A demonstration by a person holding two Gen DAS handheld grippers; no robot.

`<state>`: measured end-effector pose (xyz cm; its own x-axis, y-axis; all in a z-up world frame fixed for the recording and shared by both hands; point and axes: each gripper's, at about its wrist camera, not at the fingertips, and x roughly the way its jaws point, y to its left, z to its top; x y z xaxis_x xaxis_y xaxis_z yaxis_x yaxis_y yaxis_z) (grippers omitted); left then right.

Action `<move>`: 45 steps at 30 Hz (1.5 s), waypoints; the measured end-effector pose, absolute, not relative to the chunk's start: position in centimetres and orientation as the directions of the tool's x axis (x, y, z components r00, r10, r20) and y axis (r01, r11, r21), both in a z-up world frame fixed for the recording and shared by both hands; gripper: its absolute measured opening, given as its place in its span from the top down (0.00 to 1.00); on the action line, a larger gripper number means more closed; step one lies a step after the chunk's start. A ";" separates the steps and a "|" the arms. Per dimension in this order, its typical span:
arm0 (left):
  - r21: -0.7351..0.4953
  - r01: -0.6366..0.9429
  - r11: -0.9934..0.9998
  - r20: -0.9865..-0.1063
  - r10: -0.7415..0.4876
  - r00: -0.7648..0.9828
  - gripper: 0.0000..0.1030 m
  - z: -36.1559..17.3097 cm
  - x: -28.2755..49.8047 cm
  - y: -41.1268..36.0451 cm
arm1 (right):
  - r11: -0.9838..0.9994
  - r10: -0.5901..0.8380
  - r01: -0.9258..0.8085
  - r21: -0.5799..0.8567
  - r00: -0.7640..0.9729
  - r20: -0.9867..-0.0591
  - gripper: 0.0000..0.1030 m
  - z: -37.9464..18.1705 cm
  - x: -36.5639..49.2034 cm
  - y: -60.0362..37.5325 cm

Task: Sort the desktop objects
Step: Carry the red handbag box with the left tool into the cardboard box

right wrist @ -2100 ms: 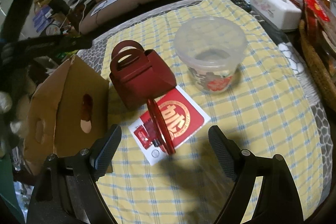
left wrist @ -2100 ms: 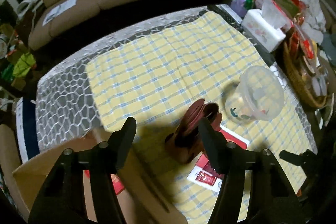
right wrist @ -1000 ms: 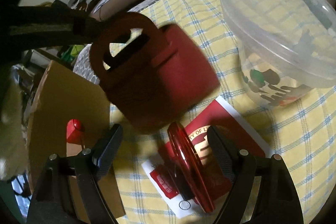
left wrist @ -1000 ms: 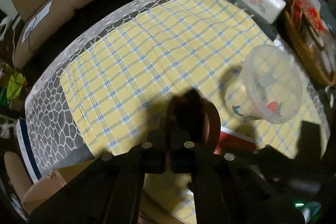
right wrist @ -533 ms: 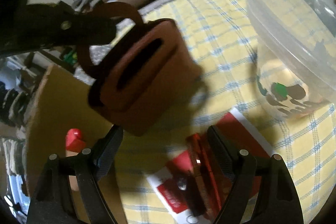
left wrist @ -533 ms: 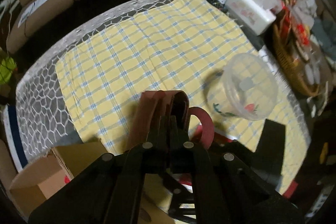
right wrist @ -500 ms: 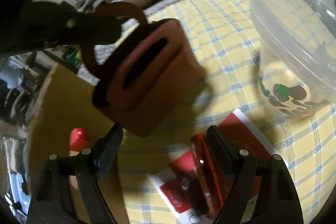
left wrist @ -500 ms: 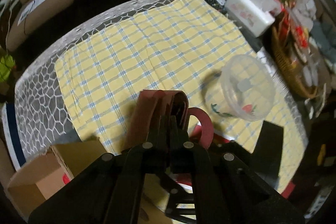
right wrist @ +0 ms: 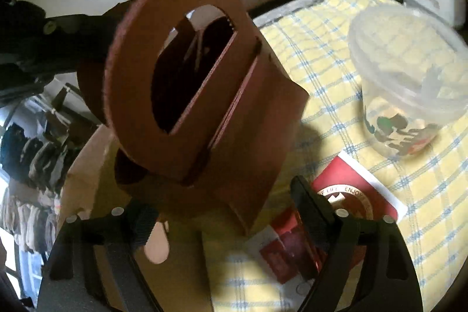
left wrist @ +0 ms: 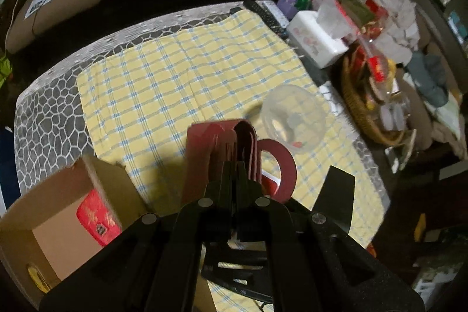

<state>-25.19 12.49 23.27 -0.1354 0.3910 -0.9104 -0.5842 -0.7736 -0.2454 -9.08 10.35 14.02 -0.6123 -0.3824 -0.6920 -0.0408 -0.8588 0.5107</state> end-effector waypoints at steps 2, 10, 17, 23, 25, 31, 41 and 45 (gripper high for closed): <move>-0.251 -0.587 -0.770 -0.902 0.406 -0.147 0.98 24.6 -24.3 11.7 | -0.863 -0.393 -0.016 0.505 -0.607 -0.690 0.33 15.5 -8.0 9.4; -0.268 -0.578 -0.770 -0.870 0.452 -0.199 0.98 30.6 -20.5 6.9 | -0.887 -0.379 0.042 0.460 -0.635 -0.674 0.32 20.8 -5.0 5.9; -0.274 -0.556 -0.785 -0.846 0.471 -0.248 0.98 34.0 -16.9 1.1 | -0.914 -0.371 0.113 0.389 -0.619 -0.692 0.32 24.8 -1.8 1.1; -0.310 -0.496 -0.811 -0.839 0.479 -0.259 0.98 33.8 -15.8 -4.7 | -0.919 -0.385 0.168 0.356 -0.569 -0.726 0.32 25.2 0.0 -3.9; -0.329 -0.469 -0.820 -0.837 0.483 -0.258 0.98 33.0 -15.8 -6.5 | -0.923 -0.381 0.179 0.341 -0.552 -0.742 0.32 24.8 0.3 -5.4; -0.384 -0.389 -0.837 -0.821 0.502 -0.270 0.98 29.8 -16.1 -10.3 | -0.935 -0.354 0.195 0.295 -0.498 -0.792 0.32 23.0 0.4 -8.6; -0.496 -0.282 -0.821 -0.807 0.556 -0.198 0.99 23.7 -17.6 -11.0 | -0.963 -0.264 0.177 0.206 -0.436 -0.860 0.33 20.2 -0.4 -9.9; -0.538 -0.230 -0.811 -0.797 0.578 -0.173 0.98 21.3 -18.5 -11.2 | -0.965 -0.255 0.168 0.200 -0.431 -0.866 0.29 19.8 -0.9 -9.4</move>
